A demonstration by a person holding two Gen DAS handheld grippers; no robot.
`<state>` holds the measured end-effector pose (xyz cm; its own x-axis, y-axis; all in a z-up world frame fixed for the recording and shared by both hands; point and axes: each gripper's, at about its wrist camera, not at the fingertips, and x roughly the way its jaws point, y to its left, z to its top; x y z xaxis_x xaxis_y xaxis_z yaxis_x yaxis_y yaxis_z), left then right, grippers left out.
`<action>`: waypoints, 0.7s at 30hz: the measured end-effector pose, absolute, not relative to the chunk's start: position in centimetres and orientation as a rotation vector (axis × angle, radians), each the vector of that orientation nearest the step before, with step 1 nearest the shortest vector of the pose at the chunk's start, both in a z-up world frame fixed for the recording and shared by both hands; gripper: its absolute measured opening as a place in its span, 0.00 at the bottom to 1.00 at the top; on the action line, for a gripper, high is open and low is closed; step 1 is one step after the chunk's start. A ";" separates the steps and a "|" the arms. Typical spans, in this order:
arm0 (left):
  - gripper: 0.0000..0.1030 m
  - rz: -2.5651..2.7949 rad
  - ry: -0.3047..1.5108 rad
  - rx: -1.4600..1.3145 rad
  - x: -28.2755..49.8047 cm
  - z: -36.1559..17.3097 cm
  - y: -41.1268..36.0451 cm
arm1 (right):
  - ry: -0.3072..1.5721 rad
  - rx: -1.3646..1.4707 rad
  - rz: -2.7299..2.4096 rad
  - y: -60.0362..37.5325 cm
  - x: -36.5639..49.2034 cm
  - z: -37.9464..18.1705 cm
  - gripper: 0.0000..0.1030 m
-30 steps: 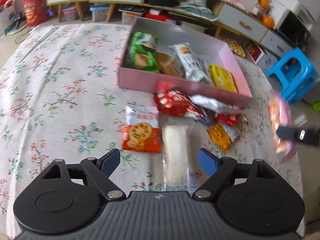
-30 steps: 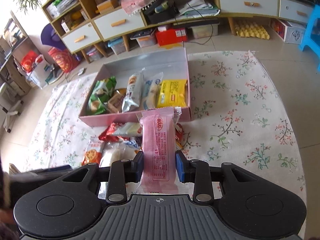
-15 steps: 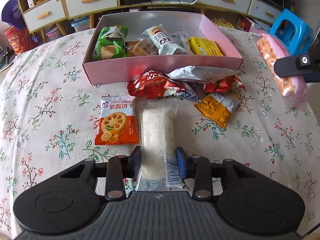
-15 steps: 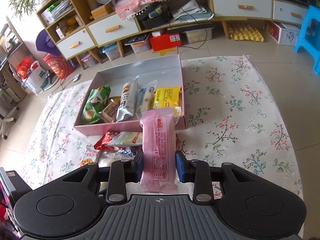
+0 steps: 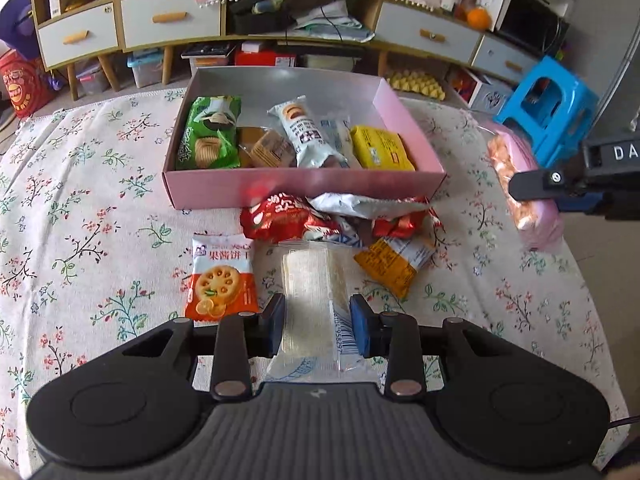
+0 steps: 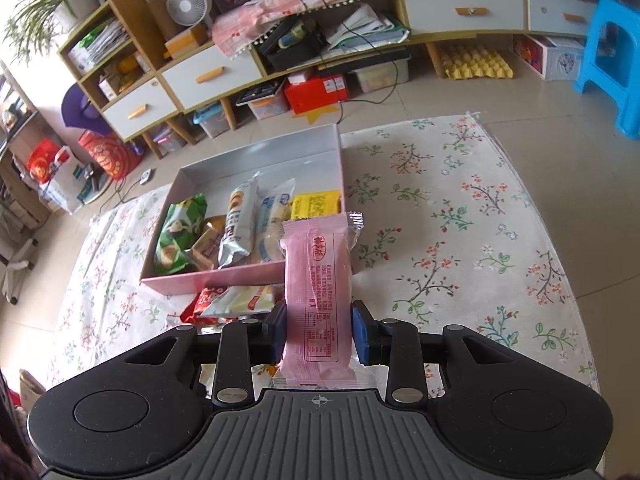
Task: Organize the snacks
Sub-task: 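Grasp the white bread pack with the left tool while the right tool carries the pink pack, then lower the pink pack and white bread pack into the pink box and open both tools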
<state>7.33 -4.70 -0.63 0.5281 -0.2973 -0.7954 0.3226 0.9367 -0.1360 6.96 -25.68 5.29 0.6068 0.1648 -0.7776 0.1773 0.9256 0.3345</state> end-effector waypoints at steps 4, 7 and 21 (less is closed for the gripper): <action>0.26 -0.383 0.932 -0.060 8.2 0.6 -3.2 | 0.904 0.417 -0.024 -26.6 6.8 5.7 0.31; 0.08 -0.376 0.875 -0.117 8.8 2.4 -1.4 | 0.891 0.440 -0.037 -27.5 6.9 5.9 0.31; 0.60 -0.399 1.042 0.136 8.4 -0.8 -3.7 | 0.920 0.443 -0.032 -27.0 7.7 4.9 0.31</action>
